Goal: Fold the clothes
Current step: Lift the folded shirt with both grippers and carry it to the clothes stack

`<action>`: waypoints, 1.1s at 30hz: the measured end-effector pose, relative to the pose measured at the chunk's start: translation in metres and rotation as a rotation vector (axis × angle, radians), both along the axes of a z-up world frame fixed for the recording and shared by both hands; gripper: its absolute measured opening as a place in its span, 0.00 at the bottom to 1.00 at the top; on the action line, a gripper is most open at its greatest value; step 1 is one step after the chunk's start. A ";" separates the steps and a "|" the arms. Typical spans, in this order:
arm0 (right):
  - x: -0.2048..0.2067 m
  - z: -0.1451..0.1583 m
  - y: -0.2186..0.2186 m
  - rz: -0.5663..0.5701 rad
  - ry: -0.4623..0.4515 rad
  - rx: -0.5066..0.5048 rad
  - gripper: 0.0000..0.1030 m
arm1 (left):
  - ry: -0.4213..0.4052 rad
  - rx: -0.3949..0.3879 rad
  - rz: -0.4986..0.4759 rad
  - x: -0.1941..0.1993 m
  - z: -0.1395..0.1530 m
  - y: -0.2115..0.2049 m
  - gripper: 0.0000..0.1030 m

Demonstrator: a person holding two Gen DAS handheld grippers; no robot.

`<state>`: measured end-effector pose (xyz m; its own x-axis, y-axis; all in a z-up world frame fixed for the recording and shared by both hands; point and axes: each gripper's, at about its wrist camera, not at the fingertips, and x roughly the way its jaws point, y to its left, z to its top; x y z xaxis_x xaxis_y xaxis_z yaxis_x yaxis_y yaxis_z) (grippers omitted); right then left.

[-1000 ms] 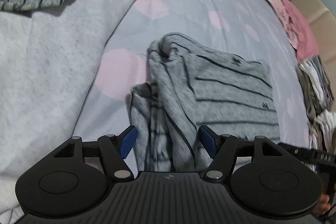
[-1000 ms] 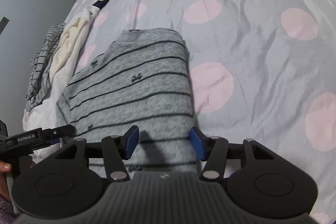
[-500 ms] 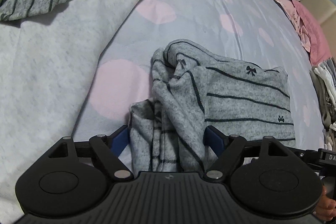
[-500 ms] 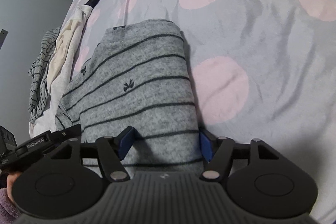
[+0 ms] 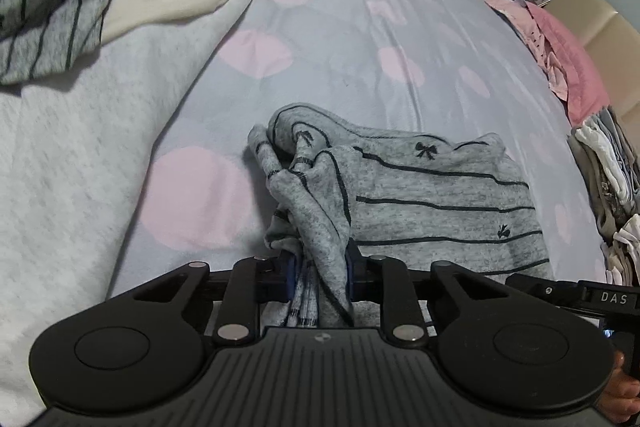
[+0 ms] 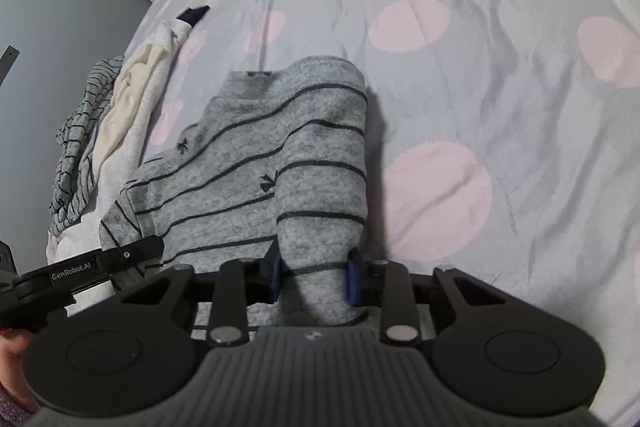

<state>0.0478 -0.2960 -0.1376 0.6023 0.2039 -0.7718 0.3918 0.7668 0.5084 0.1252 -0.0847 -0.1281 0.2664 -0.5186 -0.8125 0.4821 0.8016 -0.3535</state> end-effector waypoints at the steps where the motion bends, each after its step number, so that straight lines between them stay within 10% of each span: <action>1: -0.002 0.003 0.001 0.001 -0.008 -0.010 0.29 | -0.013 -0.005 0.000 -0.002 0.005 0.000 0.18; 13: -0.066 0.056 -0.001 -0.060 -0.184 -0.072 0.27 | -0.190 -0.131 -0.067 -0.055 0.067 -0.011 0.18; 33: -0.289 0.211 -0.132 -0.401 -0.433 -0.275 0.26 | -0.418 -0.444 -0.592 -0.201 0.209 -0.188 0.18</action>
